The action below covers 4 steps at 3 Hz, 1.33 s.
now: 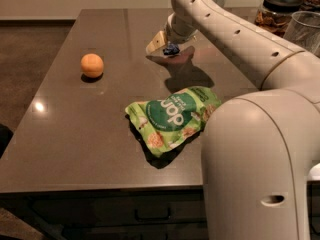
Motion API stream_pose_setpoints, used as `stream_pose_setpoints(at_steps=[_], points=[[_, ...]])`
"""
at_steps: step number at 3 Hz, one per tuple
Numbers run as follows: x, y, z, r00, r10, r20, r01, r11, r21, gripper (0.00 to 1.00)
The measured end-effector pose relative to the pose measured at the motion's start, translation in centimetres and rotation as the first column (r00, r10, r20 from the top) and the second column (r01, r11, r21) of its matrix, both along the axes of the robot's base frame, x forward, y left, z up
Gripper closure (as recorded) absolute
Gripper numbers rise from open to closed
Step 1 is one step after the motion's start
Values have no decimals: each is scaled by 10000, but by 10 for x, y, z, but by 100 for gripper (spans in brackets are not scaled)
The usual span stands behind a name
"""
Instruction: Move rxbar blueberry near orange
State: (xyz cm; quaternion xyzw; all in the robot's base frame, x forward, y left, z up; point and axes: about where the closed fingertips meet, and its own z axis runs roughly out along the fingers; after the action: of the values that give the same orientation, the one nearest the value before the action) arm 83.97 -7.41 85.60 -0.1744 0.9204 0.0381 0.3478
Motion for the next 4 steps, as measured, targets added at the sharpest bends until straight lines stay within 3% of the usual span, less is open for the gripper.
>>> stream_pose_setpoints(at_steps=[3, 4], points=[[10, 15, -5, 9999, 74, -80, -73, 9999, 128, 70], [1, 21, 5, 9991, 413, 32, -413, 9990, 179, 99]])
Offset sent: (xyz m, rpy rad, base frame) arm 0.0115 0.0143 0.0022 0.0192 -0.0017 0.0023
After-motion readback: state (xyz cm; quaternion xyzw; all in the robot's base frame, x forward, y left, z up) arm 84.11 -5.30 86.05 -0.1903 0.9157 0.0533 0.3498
